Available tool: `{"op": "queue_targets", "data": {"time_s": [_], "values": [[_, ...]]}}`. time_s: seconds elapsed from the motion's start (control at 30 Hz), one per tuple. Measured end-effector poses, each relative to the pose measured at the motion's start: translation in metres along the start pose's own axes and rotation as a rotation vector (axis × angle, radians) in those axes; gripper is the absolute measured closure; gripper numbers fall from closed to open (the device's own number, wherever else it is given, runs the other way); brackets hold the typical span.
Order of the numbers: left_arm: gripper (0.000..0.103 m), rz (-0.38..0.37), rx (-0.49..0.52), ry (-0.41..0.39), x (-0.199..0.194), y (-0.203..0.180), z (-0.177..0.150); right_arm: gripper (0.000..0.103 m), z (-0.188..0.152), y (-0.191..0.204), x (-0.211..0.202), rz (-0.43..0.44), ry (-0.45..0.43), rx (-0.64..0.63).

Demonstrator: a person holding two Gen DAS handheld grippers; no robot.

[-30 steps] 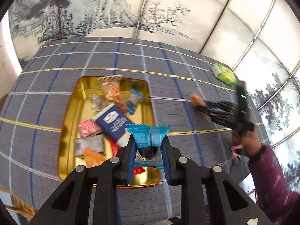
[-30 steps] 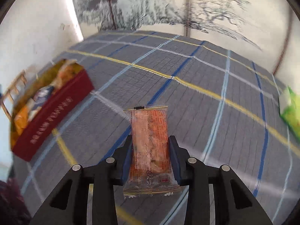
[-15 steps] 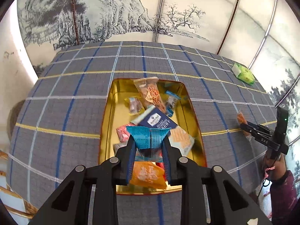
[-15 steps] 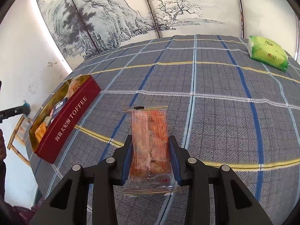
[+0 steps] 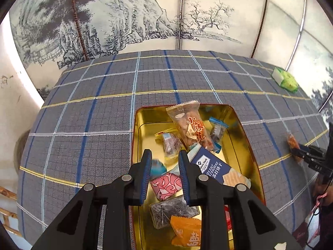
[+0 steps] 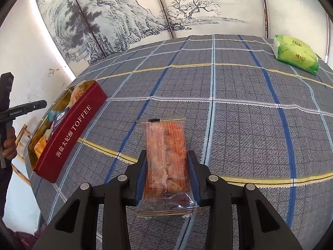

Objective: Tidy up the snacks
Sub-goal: 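Lower the blue packet into the tin and open the left gripper, then carry the orange-snack bag over the tin with the right gripper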

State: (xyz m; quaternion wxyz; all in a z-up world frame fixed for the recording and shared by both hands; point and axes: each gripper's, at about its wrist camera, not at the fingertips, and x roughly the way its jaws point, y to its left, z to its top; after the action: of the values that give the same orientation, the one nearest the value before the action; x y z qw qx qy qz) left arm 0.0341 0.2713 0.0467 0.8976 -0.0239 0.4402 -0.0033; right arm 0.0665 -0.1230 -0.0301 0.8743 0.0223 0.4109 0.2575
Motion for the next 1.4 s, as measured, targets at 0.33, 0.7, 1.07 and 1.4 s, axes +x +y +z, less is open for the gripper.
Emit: {"op": "queue_targets", "data": {"time_s": [0.33,0.7,1.07,1.4], "values": [[0.053,0.025,-0.020,-0.045,-0.028,-0.008,-0.030,0.065,0.000,-0.001,0.001,-0.002,0.001,0.003],[0.036,0.129,0.006,-0.081,-0.051,-0.028,-0.053,0.065,0.000,0.006,-0.006,0.077,-0.005,0.070],[0.028,0.204,0.032,-0.118,-0.063,-0.032,-0.063,0.065,0.014,0.051,-0.023,0.143,-0.026,0.031],[0.022,0.231,0.026,-0.119,-0.063,-0.024,-0.072,0.065,0.039,0.107,-0.019,0.243,-0.020,-0.008]]}}
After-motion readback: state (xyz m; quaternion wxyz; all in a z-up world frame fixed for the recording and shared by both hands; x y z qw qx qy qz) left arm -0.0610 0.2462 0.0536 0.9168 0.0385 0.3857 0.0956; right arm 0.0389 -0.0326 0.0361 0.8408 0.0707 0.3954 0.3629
